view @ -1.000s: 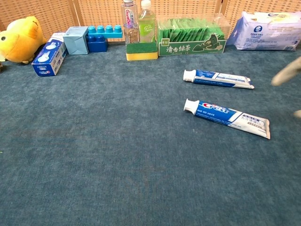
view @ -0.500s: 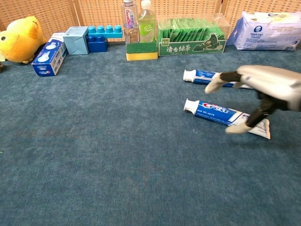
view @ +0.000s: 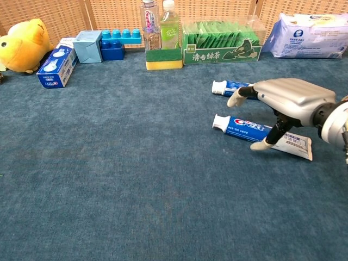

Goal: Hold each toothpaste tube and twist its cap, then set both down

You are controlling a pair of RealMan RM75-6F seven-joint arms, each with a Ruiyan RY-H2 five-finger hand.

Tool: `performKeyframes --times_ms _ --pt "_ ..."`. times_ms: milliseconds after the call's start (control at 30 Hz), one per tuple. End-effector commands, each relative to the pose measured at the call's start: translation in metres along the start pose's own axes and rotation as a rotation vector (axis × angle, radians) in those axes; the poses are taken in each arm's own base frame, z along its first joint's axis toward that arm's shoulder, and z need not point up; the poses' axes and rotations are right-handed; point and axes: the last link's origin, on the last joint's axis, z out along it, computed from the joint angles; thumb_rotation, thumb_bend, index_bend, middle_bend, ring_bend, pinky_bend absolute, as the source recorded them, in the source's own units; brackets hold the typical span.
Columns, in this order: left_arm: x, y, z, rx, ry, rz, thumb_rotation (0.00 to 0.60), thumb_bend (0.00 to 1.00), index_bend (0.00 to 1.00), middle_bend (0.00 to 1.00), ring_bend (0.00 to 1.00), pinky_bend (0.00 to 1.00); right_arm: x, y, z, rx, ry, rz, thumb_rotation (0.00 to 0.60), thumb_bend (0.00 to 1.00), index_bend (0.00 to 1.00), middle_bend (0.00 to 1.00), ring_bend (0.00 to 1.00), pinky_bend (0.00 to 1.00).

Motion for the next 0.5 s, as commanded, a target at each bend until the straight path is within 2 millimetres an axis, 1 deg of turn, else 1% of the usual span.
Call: performKeyframes --times_ms 33,333,500 --pt "0.001 0.000 -0.001 0.000 0.003 0.000 0.600 0.35 0.21 0.10 0.06 0.07 0.000 0.001 0.005 0.017 0.010 -0.046 0.600 0.16 0.21 0.24 0.12 0.19" --pt "0.003 -0.003 -0.008 0.002 0.015 -0.009 0.600 0.35 0.21 0.10 0.06 0.06 0.000 0.017 0.012 0.004 0.041 -0.170 0.600 0.16 0.21 0.24 0.12 0.19" --pt "0.003 -0.005 -0.011 0.007 0.017 -0.007 0.600 0.35 0.21 0.10 0.06 0.06 0.006 0.034 0.020 -0.028 0.071 -0.228 0.600 0.19 0.21 0.24 0.12 0.19"
